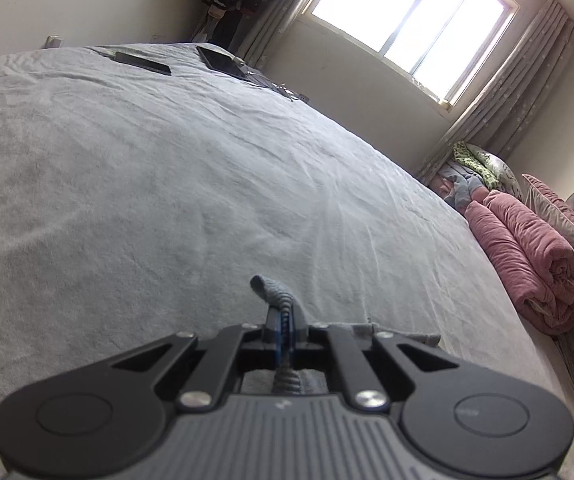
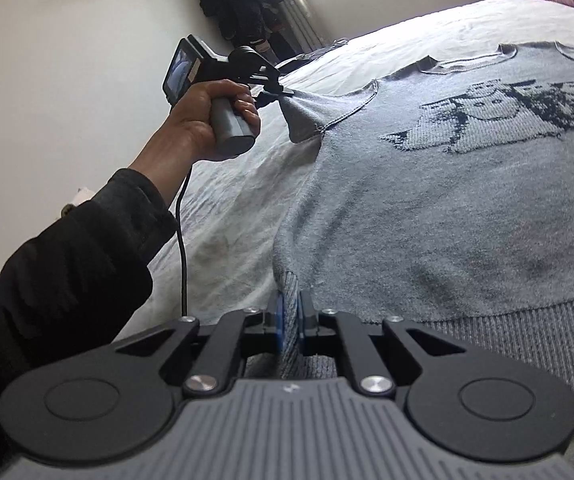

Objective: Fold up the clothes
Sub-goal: 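Lift the sweater side with both grippers and fold it over the cat print, then lower the folded side and open the left gripper, then the right gripper, then withdraw both open grippers from the folded sweater, then move both open grippers to the ribbed hem of the sweater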

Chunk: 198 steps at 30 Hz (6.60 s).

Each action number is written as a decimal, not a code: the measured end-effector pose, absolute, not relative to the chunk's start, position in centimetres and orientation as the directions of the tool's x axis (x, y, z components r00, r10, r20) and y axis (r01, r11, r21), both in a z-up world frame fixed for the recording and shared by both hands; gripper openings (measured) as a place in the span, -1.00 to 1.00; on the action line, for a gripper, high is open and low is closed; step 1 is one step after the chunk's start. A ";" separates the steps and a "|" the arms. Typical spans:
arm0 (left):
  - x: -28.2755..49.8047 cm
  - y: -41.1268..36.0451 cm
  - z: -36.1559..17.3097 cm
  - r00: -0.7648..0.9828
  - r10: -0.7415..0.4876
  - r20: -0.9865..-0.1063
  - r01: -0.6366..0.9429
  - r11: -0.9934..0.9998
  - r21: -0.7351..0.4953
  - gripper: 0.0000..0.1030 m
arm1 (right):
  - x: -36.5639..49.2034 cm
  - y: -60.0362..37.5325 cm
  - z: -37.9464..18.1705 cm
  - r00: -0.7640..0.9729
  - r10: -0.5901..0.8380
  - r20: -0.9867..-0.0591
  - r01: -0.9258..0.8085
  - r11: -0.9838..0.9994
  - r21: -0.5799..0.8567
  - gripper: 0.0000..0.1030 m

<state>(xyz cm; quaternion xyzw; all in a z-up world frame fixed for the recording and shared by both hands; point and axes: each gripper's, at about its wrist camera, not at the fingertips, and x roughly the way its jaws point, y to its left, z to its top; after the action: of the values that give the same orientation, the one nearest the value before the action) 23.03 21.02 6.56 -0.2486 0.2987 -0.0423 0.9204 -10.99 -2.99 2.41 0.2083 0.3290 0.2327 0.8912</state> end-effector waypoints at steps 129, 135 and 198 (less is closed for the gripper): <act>7.2 4.1 7.3 0.680 -0.242 -0.692 0.236 0.966 -0.106 -0.11 | -15.9 -12.7 2.0 0.717 0.438 -0.542 -0.186 0.870 0.456 -0.23; 0.7 -0.5 5.4 0.671 -0.265 -0.693 0.362 0.932 -0.005 -0.11 | -17.0 -12.7 1.6 0.726 0.424 -0.542 -0.201 0.884 0.422 -0.91; -7.3 -4.3 2.7 0.638 -0.325 -0.698 0.434 0.901 -0.024 0.32 | -19.8 -32.6 1.7 0.786 0.050 -0.617 0.301 0.840 0.452 -0.31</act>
<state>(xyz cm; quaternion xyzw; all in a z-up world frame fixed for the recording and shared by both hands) -7.33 -4.26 2.68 0.0733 0.3701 -0.2104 0.9019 -19.76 -32.56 1.68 0.2742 0.3199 -0.0692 0.9042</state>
